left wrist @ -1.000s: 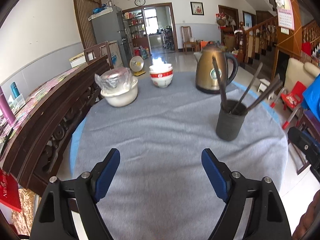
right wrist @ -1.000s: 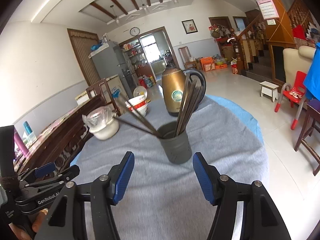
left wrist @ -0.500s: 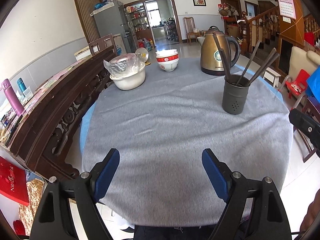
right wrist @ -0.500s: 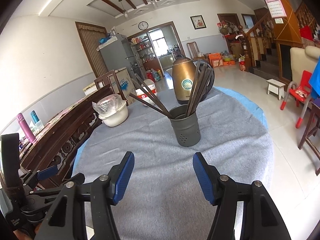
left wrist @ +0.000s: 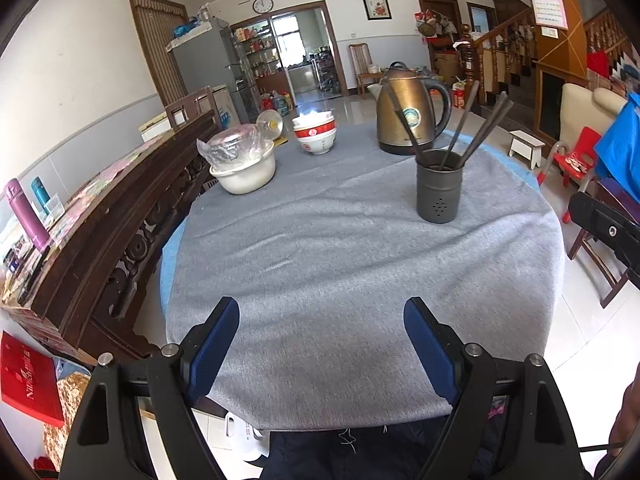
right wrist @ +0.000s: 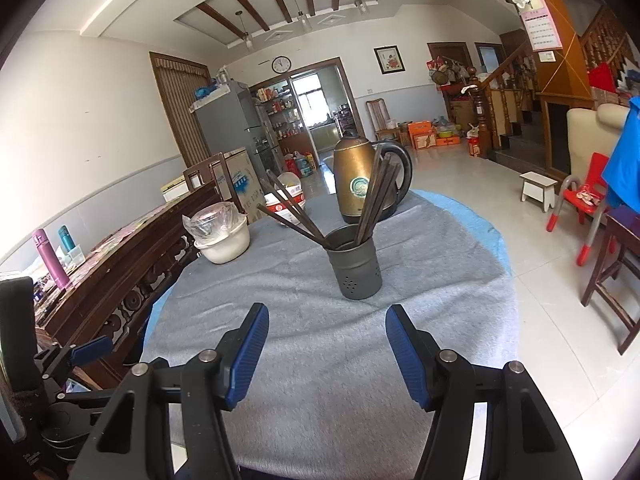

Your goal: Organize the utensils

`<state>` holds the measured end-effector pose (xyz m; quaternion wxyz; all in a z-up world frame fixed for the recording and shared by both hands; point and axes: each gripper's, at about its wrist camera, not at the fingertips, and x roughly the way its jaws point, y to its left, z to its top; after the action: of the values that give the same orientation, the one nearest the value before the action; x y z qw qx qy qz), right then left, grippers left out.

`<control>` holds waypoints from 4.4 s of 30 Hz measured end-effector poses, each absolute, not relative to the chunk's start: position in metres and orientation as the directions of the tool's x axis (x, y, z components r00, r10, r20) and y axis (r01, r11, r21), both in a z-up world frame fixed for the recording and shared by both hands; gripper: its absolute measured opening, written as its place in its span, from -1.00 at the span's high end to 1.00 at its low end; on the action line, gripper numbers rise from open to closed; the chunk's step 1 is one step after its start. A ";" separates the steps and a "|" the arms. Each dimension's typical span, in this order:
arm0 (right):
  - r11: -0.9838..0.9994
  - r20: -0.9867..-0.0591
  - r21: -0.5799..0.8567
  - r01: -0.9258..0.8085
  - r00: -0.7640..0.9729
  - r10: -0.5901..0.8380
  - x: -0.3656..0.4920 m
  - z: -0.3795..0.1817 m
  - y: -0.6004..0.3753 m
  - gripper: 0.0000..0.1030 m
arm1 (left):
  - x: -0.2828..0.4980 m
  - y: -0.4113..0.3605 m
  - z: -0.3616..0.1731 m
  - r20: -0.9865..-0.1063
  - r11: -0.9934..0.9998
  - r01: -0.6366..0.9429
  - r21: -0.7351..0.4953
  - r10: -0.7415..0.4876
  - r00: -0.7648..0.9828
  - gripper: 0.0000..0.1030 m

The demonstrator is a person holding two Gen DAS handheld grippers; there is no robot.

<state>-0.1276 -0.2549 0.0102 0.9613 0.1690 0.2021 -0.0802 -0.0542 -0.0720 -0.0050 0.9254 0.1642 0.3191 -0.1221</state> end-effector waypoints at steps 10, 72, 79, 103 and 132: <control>0.929 -0.415 0.290 0.229 0.905 -0.094 -0.142 0.012 -0.250 -0.27 | -0.068 -0.068 0.005 -0.606 0.912 0.327 0.248 -0.117 0.787 -0.65; 0.951 -0.386 0.143 0.275 0.900 -0.202 -0.157 0.052 -0.178 -0.27 | -0.071 0.064 0.034 -0.560 0.984 0.148 0.094 -0.070 0.825 -0.65; 0.947 -0.383 0.144 0.286 0.899 -0.213 -0.157 0.056 -0.177 -0.27 | -0.070 0.076 0.033 -0.559 0.989 0.123 0.088 -0.054 0.827 -0.65; 0.947 -0.358 0.133 0.291 0.906 -0.228 -0.162 0.063 -0.170 -0.27 | -0.078 0.084 0.037 -0.540 0.991 0.114 0.070 -0.058 0.840 -0.65; 0.931 -0.367 0.157 0.331 0.894 -0.256 -0.171 0.055 -0.192 -0.27 | -0.096 -0.009 0.010 -0.626 0.911 0.350 0.217 -0.146 0.766 -0.66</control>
<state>-0.1712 -0.1921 0.0554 0.9672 0.1084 0.1729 -0.1515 -0.0960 -0.0086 0.0097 0.9256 0.1625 0.3145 -0.1340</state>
